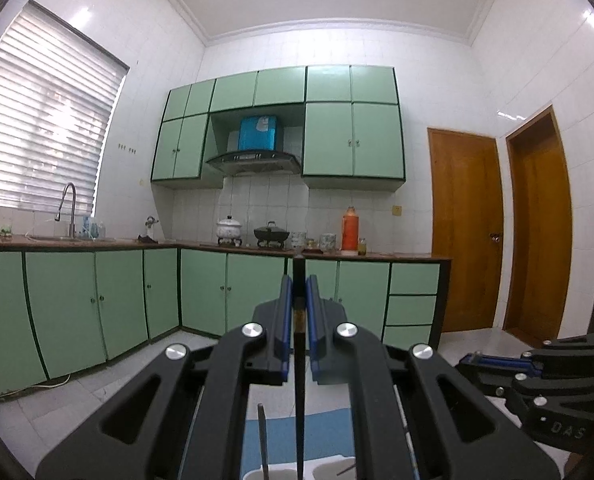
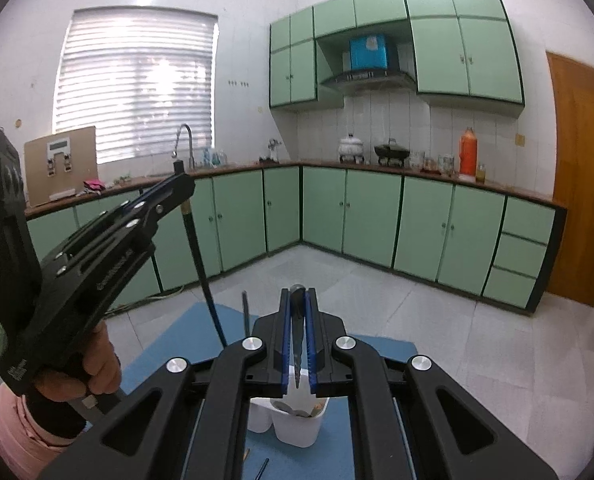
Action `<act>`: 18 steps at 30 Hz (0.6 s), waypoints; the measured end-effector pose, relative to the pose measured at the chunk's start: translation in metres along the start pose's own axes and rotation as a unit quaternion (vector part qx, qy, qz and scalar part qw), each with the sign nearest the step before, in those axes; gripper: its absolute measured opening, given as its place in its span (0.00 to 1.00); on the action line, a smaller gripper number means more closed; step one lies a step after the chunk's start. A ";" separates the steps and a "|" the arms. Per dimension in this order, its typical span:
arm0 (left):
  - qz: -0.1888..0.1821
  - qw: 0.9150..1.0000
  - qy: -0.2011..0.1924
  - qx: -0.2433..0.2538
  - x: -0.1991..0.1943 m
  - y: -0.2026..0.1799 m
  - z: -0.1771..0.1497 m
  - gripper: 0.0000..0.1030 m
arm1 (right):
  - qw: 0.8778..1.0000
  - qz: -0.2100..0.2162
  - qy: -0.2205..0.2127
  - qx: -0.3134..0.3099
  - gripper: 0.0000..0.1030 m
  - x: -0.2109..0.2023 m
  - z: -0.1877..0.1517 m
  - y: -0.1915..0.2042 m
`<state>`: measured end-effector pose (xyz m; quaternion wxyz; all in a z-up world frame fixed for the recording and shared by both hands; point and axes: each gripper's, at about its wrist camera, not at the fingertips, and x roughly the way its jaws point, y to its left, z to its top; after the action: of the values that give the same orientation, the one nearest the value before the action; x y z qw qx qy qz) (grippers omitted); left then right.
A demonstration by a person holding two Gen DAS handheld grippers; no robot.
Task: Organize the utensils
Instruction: 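Lower both chopsticks into the caddy, open both tools and withdraw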
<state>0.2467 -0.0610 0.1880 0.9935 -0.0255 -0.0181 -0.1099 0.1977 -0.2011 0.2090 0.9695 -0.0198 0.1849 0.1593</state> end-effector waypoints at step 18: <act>0.015 0.992 0.127 -0.014 0.063 0.040 -0.084 0.06 | 0.997 0.004 0.072 0.023 0.07 0.078 -0.032 -0.012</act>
<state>0.3192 -0.0401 0.1046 0.9888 -0.0255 0.1103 -0.0972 0.2586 -0.1919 0.1508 0.9533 -0.0085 0.2581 0.1568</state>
